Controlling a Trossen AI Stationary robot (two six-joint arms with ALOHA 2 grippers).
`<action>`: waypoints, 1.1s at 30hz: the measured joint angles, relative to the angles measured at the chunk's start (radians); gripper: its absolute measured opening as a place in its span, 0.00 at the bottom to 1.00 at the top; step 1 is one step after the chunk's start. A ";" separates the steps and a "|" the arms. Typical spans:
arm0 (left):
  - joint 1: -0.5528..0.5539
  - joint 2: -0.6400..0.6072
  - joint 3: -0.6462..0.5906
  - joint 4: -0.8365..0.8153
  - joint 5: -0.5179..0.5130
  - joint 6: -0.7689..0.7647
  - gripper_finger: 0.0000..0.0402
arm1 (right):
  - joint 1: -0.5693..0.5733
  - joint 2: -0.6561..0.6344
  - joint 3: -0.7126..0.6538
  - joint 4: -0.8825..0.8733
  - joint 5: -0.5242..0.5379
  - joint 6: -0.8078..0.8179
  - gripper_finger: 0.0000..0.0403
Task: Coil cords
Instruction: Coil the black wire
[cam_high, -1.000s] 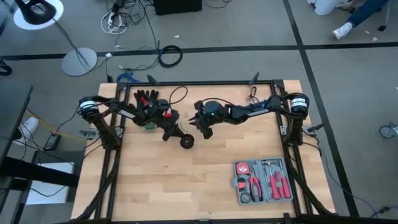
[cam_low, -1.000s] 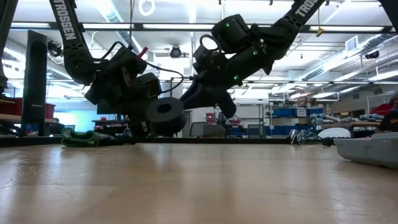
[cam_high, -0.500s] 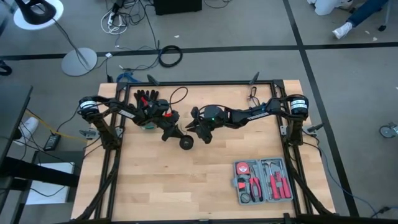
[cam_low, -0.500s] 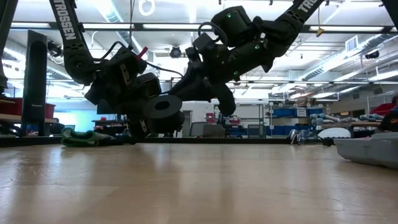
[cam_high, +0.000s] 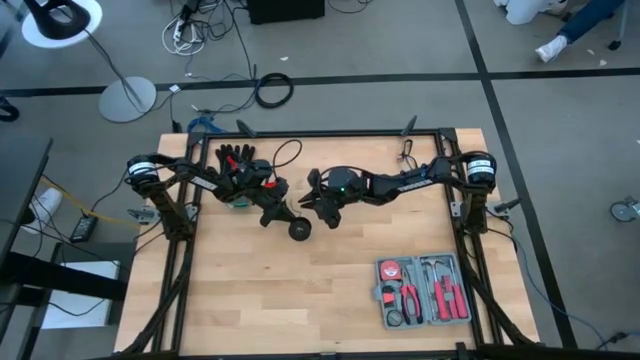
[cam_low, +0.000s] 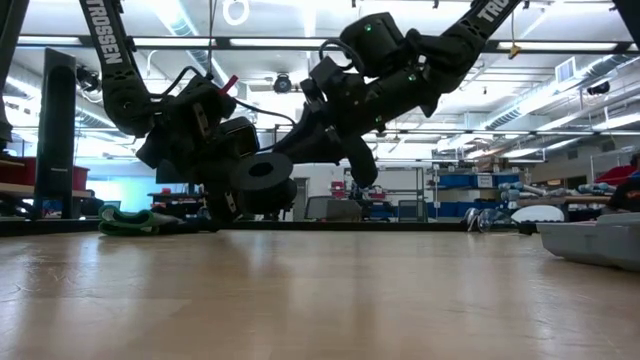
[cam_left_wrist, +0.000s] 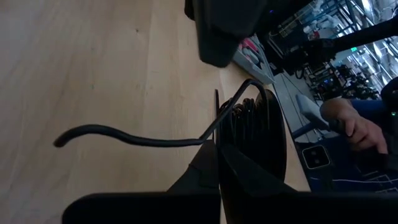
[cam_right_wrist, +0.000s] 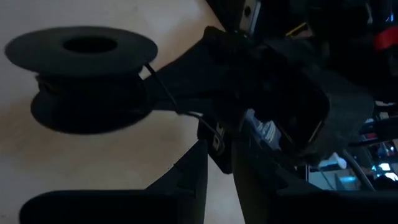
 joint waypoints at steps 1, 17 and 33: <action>0.000 0.000 0.000 0.000 0.000 0.000 0.00 | -0.002 0.000 0.000 0.000 0.000 0.003 0.18; -0.009 0.000 0.017 0.036 0.090 -0.001 0.00 | 0.000 0.025 0.001 0.046 0.000 -0.033 0.18; -0.013 0.000 0.034 0.006 0.095 0.024 0.00 | 0.019 0.122 0.030 0.180 0.146 0.047 0.13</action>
